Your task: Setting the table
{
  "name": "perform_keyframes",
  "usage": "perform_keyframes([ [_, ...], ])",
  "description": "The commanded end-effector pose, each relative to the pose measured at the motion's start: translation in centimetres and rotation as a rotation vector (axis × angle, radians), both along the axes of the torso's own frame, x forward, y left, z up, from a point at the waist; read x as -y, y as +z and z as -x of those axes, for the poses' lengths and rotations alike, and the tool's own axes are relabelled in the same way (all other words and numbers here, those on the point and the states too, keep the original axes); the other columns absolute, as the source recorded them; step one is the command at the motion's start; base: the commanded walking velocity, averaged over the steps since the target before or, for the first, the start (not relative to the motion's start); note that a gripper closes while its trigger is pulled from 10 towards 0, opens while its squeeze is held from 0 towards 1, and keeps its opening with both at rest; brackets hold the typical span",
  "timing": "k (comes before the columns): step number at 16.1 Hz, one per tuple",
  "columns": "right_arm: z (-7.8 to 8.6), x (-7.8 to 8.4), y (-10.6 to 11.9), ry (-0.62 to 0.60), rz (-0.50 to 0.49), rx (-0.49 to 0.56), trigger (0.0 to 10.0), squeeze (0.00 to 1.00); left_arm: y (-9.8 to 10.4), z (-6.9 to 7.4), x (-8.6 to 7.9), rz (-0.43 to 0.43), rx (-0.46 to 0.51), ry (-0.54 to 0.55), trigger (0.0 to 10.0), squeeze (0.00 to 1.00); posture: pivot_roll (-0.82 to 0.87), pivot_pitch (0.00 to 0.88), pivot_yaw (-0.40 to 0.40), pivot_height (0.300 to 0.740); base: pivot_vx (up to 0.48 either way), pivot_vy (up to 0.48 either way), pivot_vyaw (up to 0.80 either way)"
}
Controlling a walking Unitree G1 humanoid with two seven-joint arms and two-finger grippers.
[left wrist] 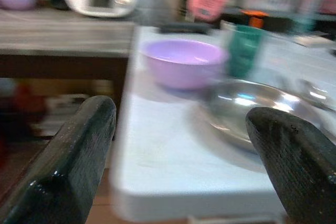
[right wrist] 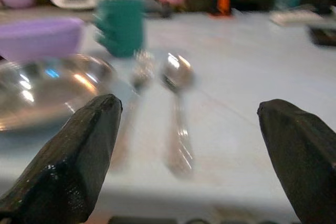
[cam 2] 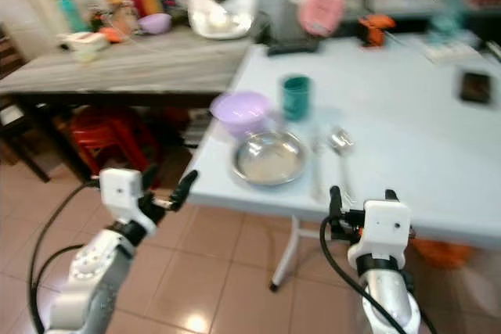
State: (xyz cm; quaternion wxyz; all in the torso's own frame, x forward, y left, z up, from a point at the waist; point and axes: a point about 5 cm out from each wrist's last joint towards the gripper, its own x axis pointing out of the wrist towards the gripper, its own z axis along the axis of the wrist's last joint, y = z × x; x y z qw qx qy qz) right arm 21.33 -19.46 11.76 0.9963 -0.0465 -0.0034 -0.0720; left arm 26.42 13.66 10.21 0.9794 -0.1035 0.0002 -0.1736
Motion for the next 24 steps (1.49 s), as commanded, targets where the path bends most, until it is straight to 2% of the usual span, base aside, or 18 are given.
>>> perform_keyframes([
  [1,-0.2,-0.7,0.4,0.016,-0.017,0.015,10.0,0.00,-0.1,0.0,-0.9,-0.016,-0.011,0.028,10.0,0.00,-0.10,0.000,0.146,0.740,0.480,0.000,0.00],
  [4,-0.4,-0.7,0.8,0.025,-0.012,0.026,10.0,0.00,0.0,0.0,-1.0,-0.016,-0.012,0.037,10.0,0.00,-0.10,0.000,0.146,0.740,0.364,0.000,0.00],
  [7,-0.4,-0.7,0.8,0.030,-0.014,0.021,10.0,0.00,0.1,0.3,-0.8,-0.028,0.013,-0.002,10.0,0.00,-0.10,0.000,0.144,0.740,0.000,0.000,0.00],
  [9,-0.4,-0.7,0.8,0.035,-0.014,0.007,10.0,0.00,-0.2,0.8,-0.7,-0.044,0.020,-0.053,10.0,0.00,-0.10,0.000,0.144,0.740,0.000,0.000,0.00],
  [12,-0.5,-0.3,0.7,0.043,-0.033,-0.013,10.0,0.00,-0.6,2.0,-0.4,-0.073,0.021,-0.192,10.0,0.00,-0.10,0.000,0.136,0.740,0.000,0.000,0.00],
  [15,-0.5,-0.3,0.3,0.067,-0.060,-0.043,10.0,0.00,-0.6,2.3,-0.6,-0.082,0.021,-0.264,10.0,0.00,-0.10,0.000,0.133,0.740,0.000,0.000,0.00],
  [16,-0.3,-0.2,0.1,0.058,-0.077,-0.066,10.0,0.00,-0.4,2.7,-0.5,-0.105,0.030,-0.339,10.0,0.00,-0.10,0.000,0.131,0.740,0.000,0.000,0.00],
  [20,0.0,0.2,-0.2,0.028,-0.089,-0.097,10.0,0.00,-0.2,3.1,-0.3,-0.119,0.037,-0.439,10.0,0.00,-0.10,0.000,0.130,0.740,0.000,0.000,0.00],
  [24,0.3,0.3,-0.7,-0.001,-0.154,-0.136,10.0,0.00,-0.3,3.1,-0.2,-0.117,0.034,-0.457,10.0,0.00,-0.11,0.000,0.133,0.740,0.000,0.000,0.00],
])
